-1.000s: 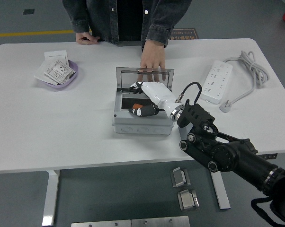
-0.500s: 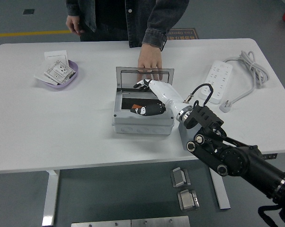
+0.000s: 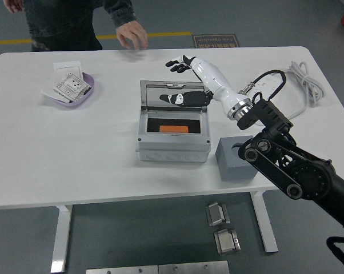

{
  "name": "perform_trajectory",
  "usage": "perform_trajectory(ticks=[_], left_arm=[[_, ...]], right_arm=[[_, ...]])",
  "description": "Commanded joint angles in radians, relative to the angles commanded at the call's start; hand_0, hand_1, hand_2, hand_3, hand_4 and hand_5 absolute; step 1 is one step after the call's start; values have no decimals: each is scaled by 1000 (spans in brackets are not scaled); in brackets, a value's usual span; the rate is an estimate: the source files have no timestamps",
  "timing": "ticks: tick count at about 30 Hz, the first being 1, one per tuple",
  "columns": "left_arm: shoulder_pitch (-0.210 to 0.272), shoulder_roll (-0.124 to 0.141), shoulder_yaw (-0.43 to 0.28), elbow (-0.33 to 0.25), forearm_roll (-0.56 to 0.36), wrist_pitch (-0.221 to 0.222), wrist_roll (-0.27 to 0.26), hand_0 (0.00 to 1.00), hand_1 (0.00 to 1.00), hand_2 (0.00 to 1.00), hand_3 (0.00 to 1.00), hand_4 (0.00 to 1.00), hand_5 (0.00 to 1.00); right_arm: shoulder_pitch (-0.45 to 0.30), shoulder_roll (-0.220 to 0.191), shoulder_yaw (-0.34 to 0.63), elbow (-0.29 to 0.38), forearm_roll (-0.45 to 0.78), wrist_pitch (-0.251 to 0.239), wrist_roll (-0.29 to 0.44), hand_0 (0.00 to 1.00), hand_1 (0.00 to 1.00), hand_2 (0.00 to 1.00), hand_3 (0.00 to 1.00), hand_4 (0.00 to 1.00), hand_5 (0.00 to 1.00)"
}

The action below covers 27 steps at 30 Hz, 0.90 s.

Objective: Pick up the cylinder from the cube,place it in the box,flap close box

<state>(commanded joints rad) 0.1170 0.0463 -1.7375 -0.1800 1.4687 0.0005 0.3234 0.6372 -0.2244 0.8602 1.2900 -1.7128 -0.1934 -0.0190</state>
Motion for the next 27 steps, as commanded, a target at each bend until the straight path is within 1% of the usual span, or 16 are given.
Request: perform_trajectory(ticks=[2,6,11,14,16,19,23,27], left_arm=[[0,1,0,0,0,0,1,634,617,569,596,668,275],[0,2,0,0,2,1,2,635,617,569,596,669,275],[-5,4,0,0,5,0,3,634,616,570,597,669,276],[-8,5,0,0,6,0,3,634,616,570,597,669,276],[-9,5,-1,0,9,-1,4,634,616,570,597,669,276],[-11,5,-1,0,11,-1,4,634,616,570,597,669,276],[-14,4,1,0,10,-2,3,634,616,569,597,669,277],[-14,3,2,0,11,-2,2,634,616,569,597,669,277]], right_arm=[[15,3,4,-16,2,0,1,831,703,713,749,989,406],[63,20,-8,-84,12,-4,9,829,701,714,750,988,418],[143,62,-51,-203,19,-1,19,828,698,714,750,986,414],[177,85,-82,-273,32,2,27,828,698,714,750,986,414],[194,100,-104,-320,43,2,32,826,699,715,750,977,418],[201,114,-127,-372,52,1,36,826,699,715,750,977,418],[196,121,-152,-397,58,1,41,829,699,715,751,974,423],[187,119,-166,-391,58,-1,43,828,698,715,751,972,423]])
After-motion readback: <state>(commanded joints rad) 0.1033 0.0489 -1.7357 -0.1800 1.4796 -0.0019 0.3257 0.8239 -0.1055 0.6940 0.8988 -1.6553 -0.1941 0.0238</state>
